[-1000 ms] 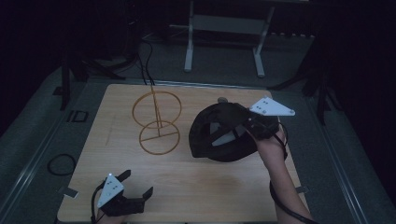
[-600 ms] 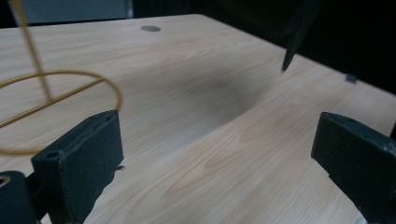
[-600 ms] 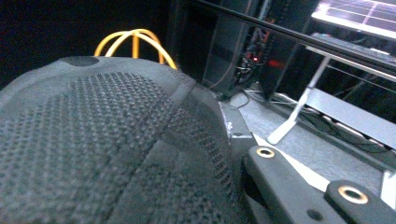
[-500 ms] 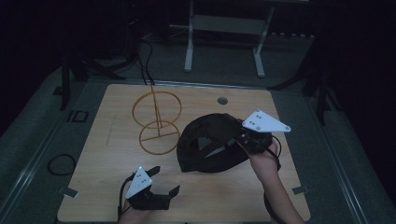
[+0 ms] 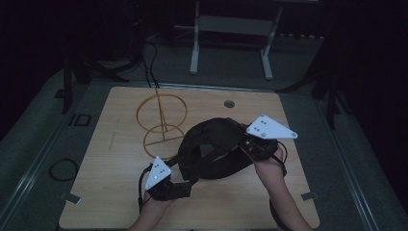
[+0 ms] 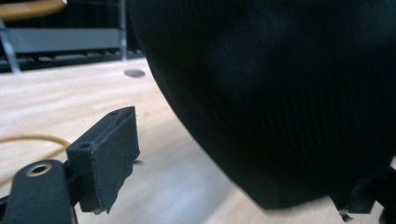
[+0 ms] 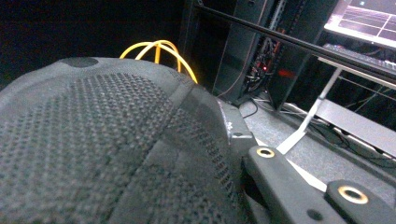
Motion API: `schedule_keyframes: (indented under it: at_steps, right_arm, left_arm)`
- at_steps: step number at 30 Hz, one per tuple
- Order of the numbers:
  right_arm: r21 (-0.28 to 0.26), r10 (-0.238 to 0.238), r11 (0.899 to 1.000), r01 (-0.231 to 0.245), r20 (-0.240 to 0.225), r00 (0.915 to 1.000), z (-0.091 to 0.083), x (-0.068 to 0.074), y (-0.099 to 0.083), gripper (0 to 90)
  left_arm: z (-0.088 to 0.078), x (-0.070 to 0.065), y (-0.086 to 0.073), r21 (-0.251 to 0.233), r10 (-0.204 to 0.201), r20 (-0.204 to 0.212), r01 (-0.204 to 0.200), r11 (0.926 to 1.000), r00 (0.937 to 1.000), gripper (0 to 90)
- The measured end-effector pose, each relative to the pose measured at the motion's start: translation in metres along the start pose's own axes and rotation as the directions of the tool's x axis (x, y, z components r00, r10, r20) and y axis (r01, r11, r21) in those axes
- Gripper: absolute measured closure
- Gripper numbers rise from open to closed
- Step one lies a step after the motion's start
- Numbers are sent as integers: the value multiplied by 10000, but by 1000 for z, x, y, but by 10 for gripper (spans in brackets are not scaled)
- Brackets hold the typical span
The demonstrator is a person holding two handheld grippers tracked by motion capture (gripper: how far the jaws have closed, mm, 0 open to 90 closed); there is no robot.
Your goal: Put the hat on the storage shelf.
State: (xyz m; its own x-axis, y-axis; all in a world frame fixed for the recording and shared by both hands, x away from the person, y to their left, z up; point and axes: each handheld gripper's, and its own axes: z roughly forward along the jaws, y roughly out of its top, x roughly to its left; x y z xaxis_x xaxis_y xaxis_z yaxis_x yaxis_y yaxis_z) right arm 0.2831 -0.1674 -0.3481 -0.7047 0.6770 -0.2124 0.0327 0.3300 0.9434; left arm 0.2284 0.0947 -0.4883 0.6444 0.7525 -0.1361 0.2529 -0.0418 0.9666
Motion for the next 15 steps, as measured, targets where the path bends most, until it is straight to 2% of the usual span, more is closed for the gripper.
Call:
schedule_keyframes:
  at_steps: [1, 3, 6, 10, 13, 15]
  right_arm:
    - [-13, 10, 10000, -10, -26, 10000, 0, 1, 0, 897]
    - [-40, -24, 10000, 24, -14, 10000, -1, 1, 0, 897]
    - [-19, 5, 10000, -6, -184, 9998, 0, 5, -2, 897]
    - [62, -146, 9999, 148, -264, 9995, 0, 11, -6, 897]
    - [94, -123, 9999, 125, -283, 9995, -1, 16, -9, 897]
    - [168, -219, 9996, 225, -324, 9992, 0, 19, -11, 896]
  left_arm:
    - [0, 0, 4, -125, 193, -135, -195, 9997, 9997, 161]
    - [-2, 0, 5, -307, 225, -266, -233, 9993, 9994, 180]
    - [-4, 0, 8, -599, 241, -685, -283, 9978, 9974, 331]
    - [-7, 2, 11, -736, 224, -1090, -306, 9968, 9938, 516]
    - [-10, 3, 12, -853, 146, -1279, -257, 9960, 9917, 674]
    - [-12, 4, 12, -884, 245, -1617, -392, 9953, 9865, 789]
